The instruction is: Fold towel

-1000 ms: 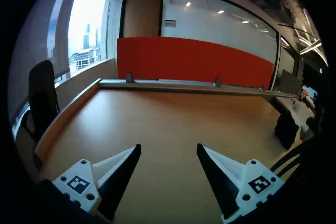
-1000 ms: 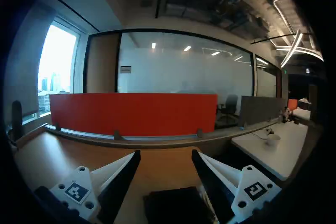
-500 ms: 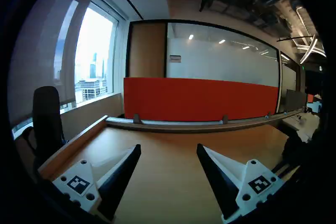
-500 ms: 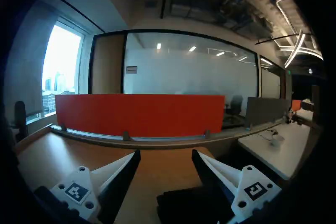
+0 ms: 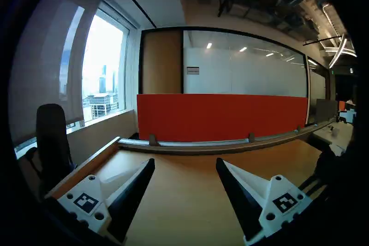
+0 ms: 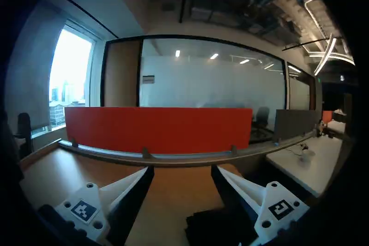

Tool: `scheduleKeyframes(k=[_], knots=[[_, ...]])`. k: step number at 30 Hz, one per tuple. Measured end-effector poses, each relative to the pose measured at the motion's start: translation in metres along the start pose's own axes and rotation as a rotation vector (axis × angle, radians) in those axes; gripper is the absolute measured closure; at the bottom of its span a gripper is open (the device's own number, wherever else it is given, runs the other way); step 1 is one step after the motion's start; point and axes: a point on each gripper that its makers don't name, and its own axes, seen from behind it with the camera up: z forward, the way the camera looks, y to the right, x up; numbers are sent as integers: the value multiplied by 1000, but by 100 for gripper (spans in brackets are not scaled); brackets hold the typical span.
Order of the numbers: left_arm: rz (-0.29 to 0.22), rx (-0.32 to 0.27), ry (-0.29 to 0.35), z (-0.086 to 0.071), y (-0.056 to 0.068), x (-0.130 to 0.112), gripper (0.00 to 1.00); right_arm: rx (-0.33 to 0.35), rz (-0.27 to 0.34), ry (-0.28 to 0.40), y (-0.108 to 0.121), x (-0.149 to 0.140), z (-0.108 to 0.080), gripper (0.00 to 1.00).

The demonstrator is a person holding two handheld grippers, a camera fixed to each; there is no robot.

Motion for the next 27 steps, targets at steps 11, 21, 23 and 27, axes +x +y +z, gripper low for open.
scheduleKeyframes(k=[11, 21, 23, 27], knots=[[3, -14, 33, 7, -3, 18, 1, 48, 19, 25, -52, 6, 7, 3], [0, -20, 55, 5, -7, 26, 1, 58, 31, 36, -78, 9, 10, 0], [6, -23, 57, 3, -7, 27, 1, 59, 32, 39, -80, 9, 10, 0], [17, -25, 61, 2, -7, 27, 1, 63, 32, 38, -84, 9, 11, 1]])
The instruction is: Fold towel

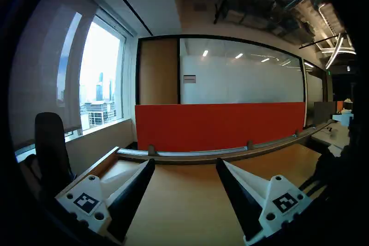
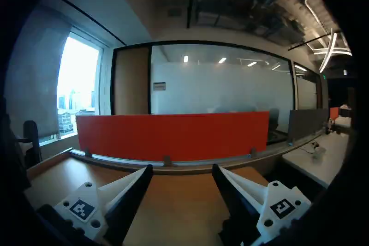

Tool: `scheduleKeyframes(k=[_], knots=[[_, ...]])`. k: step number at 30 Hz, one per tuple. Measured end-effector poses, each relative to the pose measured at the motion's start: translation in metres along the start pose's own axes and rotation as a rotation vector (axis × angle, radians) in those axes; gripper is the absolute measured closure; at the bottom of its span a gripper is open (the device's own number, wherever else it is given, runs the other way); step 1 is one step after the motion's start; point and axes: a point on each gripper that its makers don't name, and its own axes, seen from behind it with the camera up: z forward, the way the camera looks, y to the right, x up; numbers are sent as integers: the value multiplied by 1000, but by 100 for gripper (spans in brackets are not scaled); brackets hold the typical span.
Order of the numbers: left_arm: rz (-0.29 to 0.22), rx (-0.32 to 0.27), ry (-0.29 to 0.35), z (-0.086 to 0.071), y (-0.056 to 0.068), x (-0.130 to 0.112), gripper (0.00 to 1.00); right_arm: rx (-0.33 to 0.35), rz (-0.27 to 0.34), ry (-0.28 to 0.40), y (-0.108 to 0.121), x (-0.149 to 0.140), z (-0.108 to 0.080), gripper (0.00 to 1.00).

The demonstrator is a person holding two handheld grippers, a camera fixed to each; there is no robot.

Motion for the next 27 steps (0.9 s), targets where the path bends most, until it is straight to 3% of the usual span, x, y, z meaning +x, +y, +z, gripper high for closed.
scheduleKeyframes(k=[9, 15, 22, 27], knots=[[-11, 0, 21, -1, 0, 1, 2, 16, 0, -11, -16, -3, 1, 0], [-7, -12, 8, 0, 1, -14, 2, 9, -6, -11, -26, 0, 2, 0], [6, 1, 38, 0, -3, -28, 1, 17, -51, -14, -36, -13, 2, 0], [-2, -5, 40, 3, 0, -54, 1, 30, -104, -14, -47, -28, 4, 0]])
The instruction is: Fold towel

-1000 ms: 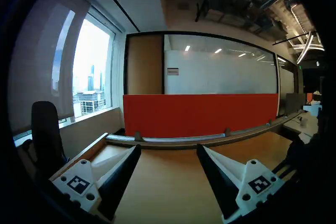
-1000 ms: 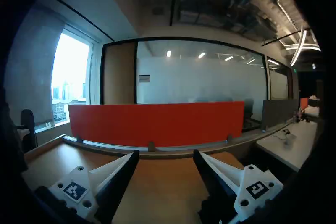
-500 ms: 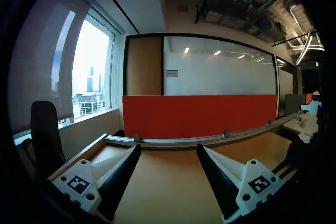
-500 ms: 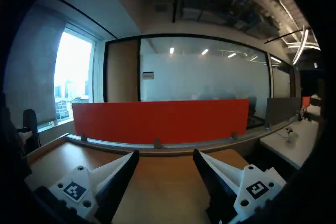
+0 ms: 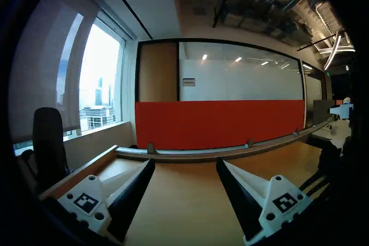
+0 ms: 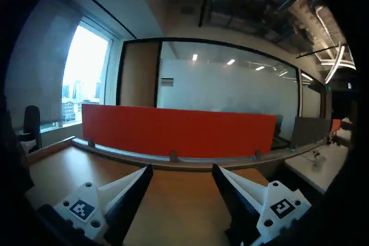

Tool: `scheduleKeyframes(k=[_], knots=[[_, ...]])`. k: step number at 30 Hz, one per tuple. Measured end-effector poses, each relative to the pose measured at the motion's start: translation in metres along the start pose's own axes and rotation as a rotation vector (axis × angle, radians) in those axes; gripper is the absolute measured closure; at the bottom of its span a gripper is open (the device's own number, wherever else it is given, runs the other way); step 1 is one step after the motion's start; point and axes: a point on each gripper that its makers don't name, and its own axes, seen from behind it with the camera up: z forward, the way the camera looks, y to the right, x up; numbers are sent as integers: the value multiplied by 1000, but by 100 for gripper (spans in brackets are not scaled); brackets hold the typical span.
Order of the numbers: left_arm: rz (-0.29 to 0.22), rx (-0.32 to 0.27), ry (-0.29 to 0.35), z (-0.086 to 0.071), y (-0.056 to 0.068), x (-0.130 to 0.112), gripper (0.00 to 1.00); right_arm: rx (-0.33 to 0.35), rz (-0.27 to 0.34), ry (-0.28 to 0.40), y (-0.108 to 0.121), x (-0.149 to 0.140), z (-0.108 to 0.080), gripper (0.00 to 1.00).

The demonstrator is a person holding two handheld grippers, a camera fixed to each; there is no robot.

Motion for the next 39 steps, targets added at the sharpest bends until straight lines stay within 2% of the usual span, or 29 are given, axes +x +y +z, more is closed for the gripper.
scheduleKeyframes(k=[6, 9, 15, 24, 30, 39], knots=[[2, -4, 5, 2, 6, -26, 1, 19, -34, -5, -18, -12, 3, 0], [-5, 4, 21, 0, 5, -35, 2, 26, -29, 0, -26, -17, 4, 0], [-32, 21, 31, -3, -1, -61, 2, 1, -10, 1, -28, -27, 8, 0], [-68, 35, 48, -7, -2, -97, 2, -41, 66, 18, -15, -43, 8, 0], [-57, 43, 57, -7, -2, -108, 2, -70, 82, 28, -4, -45, 8, 1], [-32, 46, 60, -10, 3, -123, 1, -111, 118, 40, 15, -46, 5, 0]])
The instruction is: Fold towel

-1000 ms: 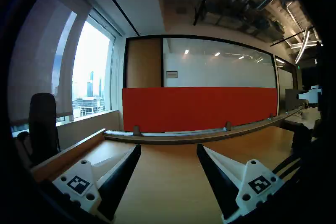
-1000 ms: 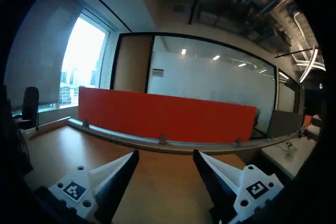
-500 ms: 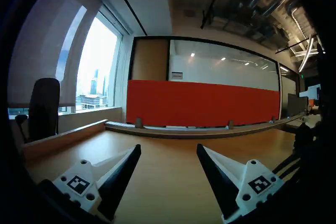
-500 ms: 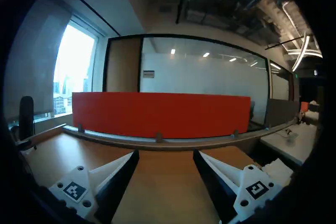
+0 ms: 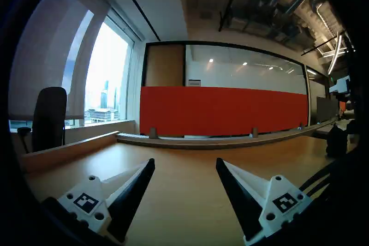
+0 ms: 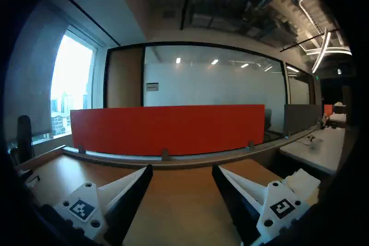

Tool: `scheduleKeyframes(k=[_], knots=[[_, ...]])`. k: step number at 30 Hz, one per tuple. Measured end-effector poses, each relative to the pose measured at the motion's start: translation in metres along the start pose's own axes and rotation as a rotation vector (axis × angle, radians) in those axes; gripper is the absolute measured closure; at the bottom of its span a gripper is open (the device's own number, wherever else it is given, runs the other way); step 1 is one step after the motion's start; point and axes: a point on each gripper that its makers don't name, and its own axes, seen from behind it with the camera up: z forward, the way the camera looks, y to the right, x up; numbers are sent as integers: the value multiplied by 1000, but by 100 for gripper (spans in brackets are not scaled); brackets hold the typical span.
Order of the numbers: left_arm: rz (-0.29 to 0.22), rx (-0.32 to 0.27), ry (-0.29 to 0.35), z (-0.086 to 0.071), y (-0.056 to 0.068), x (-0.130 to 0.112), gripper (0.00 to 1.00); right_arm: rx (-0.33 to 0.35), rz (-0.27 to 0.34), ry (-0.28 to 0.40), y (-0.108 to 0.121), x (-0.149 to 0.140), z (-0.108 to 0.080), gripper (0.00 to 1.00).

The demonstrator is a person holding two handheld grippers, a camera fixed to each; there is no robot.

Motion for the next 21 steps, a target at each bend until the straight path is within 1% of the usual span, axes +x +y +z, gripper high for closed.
scheduleKeyframes(k=[3, 6, 9, 12, 18, 21], knots=[[4, 7, -5, -1, 0, -6, 1, -20, 10, -24, 9, -7, 0, 0], [13, 7, -7, -1, 2, -9, 2, -33, 15, -26, 16, -8, -1, 1], [30, 8, -9, -2, 3, -10, 1, -38, 13, -15, 21, -7, -2, 0], [40, 8, -18, -3, 5, -13, 2, -38, 7, -18, 24, -9, -1, 0], [31, 12, -27, -6, 4, -17, 2, -41, 2, -22, 28, -11, -2, 0], [30, 18, -39, -6, 1, -19, 1, -38, 2, -22, 28, -11, -2, 0]])
